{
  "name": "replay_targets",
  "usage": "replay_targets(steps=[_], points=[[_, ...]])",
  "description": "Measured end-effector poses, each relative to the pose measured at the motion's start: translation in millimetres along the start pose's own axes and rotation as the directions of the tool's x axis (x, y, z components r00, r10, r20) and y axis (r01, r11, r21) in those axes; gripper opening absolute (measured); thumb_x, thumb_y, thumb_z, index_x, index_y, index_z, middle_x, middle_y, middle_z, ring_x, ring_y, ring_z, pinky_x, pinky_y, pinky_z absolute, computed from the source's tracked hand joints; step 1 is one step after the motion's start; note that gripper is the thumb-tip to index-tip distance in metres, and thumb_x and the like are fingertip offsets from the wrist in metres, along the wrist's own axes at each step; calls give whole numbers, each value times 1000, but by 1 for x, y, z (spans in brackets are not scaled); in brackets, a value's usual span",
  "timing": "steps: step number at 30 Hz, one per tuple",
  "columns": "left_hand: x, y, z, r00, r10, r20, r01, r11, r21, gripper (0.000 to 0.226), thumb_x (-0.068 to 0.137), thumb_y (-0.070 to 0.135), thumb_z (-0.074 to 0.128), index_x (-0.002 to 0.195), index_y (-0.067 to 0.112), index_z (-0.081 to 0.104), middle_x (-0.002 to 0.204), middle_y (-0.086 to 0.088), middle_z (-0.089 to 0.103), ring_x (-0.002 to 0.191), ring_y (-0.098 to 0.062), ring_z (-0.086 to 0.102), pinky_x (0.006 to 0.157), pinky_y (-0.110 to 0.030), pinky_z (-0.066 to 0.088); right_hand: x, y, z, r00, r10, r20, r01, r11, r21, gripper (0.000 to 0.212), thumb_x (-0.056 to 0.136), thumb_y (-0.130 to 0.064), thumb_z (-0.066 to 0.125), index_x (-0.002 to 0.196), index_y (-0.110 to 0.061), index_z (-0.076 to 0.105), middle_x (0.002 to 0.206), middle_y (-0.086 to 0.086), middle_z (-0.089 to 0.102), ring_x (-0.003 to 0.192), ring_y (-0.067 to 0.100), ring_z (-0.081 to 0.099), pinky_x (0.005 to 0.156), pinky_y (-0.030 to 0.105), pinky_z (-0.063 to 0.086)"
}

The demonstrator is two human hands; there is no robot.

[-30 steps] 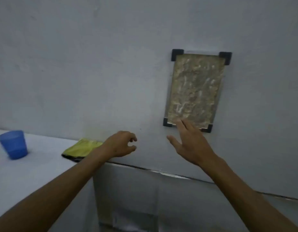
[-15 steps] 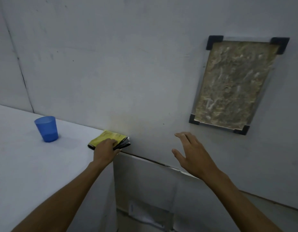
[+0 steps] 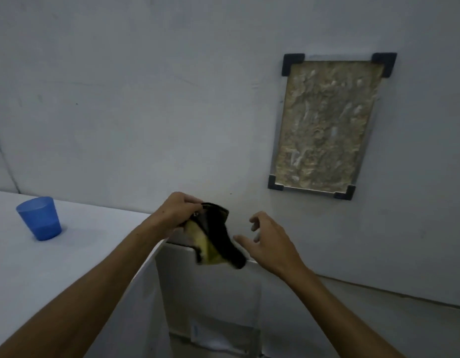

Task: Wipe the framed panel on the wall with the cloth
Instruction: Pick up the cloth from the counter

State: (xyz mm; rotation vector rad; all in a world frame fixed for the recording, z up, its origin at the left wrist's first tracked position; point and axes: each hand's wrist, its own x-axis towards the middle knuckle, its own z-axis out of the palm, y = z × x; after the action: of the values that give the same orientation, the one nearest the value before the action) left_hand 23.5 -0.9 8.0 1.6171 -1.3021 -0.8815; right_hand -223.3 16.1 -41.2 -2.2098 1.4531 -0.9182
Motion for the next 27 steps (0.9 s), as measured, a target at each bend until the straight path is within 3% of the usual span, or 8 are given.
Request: replay_targets(steps=[2,5,7,12,17,20,24,27], points=[[-1,17,20,996,-47,80,69,956,-287,22,93,-3,55,104,-7,73,98,-23,70,86,-32,65,78,-40,55,-1,-1,-2,959,271,-78,-254,951,179,84,67,-86,55,120,-23,42,120,-2,54,103,19,58,86,42,54],[-3,39,53,970,-66,234,188,812,-552,28,95,-6,45,114,-14,64,110,-28,66,94,-39,65,84,-48,57,-4,10,-15,813,546,201,-558,635,534,118,62,-88,61,144,-9,33,140,8,50,122,26,54,101,46,50],[-6,48,73,952,-51,303,228,776,-588,29,96,-5,42,113,-10,65,107,-25,66,90,-37,65,76,-44,59,-7,21,-20,751,554,360,-621,406,670,108,66,-78,71,142,-8,40,129,6,59,115,25,59,100,45,52],[-10,66,113,947,-32,321,215,803,-556,31,94,-1,41,105,0,70,102,-21,68,87,-32,66,66,-37,61,-13,48,-28,719,543,434,-606,187,773,49,81,-59,72,107,-18,69,95,4,77,95,23,68,82,38,58],[-9,69,131,960,27,279,117,865,-487,34,94,3,40,106,6,72,103,-18,72,91,-29,68,77,-37,61,-19,62,-46,698,603,386,-637,276,720,49,83,-22,79,119,5,61,99,15,64,67,18,55,58,30,50],[-7,67,134,967,67,247,34,922,-385,35,95,3,39,100,10,74,95,-13,74,87,-26,69,74,-35,58,-23,65,-59,717,612,333,-657,435,616,24,86,-30,75,99,-10,70,99,7,66,79,19,54,65,30,52],[-9,59,139,958,105,268,-65,986,-152,33,100,6,38,86,1,68,78,-8,70,75,-22,65,67,-30,53,-17,53,-73,796,539,275,-508,350,787,15,93,-25,67,97,-10,68,103,10,74,93,27,69,69,32,59],[-12,56,147,946,-3,323,53,988,-147,19,95,12,46,83,7,59,78,-14,60,75,-27,57,68,-34,47,-9,40,-78,849,498,175,-394,378,838,14,97,-21,62,103,-11,69,104,9,75,100,27,69,71,32,58]])
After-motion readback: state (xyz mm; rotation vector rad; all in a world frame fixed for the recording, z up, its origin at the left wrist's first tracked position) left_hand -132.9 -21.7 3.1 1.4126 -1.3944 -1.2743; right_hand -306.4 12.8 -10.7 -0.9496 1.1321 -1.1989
